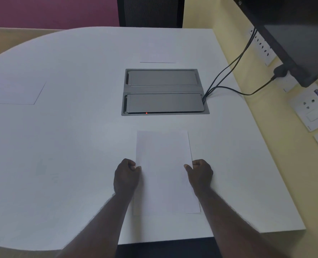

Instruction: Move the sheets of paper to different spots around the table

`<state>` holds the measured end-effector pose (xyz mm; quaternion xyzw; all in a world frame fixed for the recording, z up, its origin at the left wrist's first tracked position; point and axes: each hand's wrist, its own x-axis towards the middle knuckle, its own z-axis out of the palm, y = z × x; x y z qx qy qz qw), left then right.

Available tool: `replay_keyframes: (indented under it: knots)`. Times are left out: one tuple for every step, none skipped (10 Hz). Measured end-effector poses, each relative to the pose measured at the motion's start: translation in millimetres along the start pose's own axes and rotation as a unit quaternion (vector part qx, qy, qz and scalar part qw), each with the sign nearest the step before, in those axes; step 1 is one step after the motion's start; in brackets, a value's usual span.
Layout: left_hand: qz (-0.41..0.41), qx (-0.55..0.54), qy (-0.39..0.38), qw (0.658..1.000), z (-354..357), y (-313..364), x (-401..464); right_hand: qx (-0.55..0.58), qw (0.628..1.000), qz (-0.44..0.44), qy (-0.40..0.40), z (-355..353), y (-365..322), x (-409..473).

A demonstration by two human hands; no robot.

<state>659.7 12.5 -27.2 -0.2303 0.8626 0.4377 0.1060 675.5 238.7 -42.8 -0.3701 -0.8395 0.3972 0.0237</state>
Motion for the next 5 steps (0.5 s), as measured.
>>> replay_keyframes:
  knots:
    - [0.004,0.003,0.01,1.0,1,-1,1,0.005,1.0,0.001,0.018,1,1,0]
    - [0.004,0.003,0.005,1.0,0,-4,3,0.001,1.0,0.0,0.028,0,0,-1]
    - [0.006,-0.004,-0.004,1.0,0,-7,3,0.003,1.0,-0.006,0.026,-1,1,-2]
    - [0.0,-0.046,-0.013,0.999,-1,-3,3,0.004,0.998,-0.05,0.032,-3,1,-4]
    - [-0.011,-0.086,-0.007,0.996,-6,4,5,0.008,0.995,-0.087,0.051,-4,-3,-10]
